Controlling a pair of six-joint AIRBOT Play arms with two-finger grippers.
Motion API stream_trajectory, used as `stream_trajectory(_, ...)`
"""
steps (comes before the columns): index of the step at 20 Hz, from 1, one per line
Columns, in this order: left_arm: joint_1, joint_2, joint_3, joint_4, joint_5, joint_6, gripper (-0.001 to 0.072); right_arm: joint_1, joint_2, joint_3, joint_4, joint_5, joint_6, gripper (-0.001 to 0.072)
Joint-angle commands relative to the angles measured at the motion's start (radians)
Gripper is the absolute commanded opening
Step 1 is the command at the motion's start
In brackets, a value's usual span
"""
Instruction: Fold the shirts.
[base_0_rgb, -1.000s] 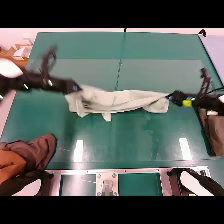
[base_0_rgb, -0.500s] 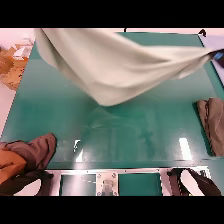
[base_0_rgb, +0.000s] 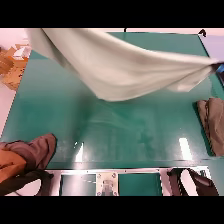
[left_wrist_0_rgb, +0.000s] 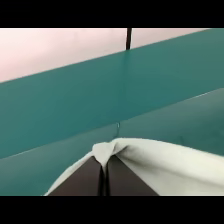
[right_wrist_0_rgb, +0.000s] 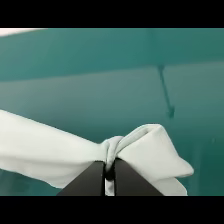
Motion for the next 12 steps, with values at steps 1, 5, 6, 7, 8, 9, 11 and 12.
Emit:
stream_trajectory(1, 0.000, -0.135, -0.015, -0.032, 0.101, 0.000, 0.0022, 0.000, -0.012, -0.233, -0.002, -0.088, -0.008, 0.0024)
stream_trajectory(5, -0.003, -0.391, -0.015, -0.311, 0.190, 0.072, 0.0022, 0.000, -0.142, -0.409, 0.085, -0.228, -0.104, 0.0024)
stream_trajectory(6, -0.003, -0.457, -0.015, -0.401, 0.190, 0.098, 0.0022, 0.001, -0.193, -0.423, 0.104, -0.253, -0.132, 0.0024)
stream_trajectory(7, -0.003, -0.517, -0.015, -0.478, 0.180, 0.106, 0.0022, 0.006, -0.244, -0.423, 0.109, -0.270, -0.151, 0.0024)
stream_trajectory(8, -0.003, -0.562, -0.015, -0.531, 0.157, 0.105, 0.0023, 0.014, -0.296, -0.423, 0.111, -0.288, -0.164, 0.0024)
stream_trajectory(9, -0.003, -0.602, -0.015, -0.568, 0.121, 0.105, 0.0042, 0.022, -0.339, -0.423, 0.111, -0.301, -0.175, 0.0024)
stream_trajectory(11, -0.003, -0.641, -0.015, -0.572, 0.048, 0.095, 0.0577, 0.039, -0.413, -0.423, 0.111, -0.310, -0.187, 0.0024)
stream_trajectory(12, 0.002, -0.645, -0.015, -0.569, 0.008, 0.080, 0.0565, 0.043, -0.439, -0.422, 0.111, -0.309, -0.198, 0.0024)
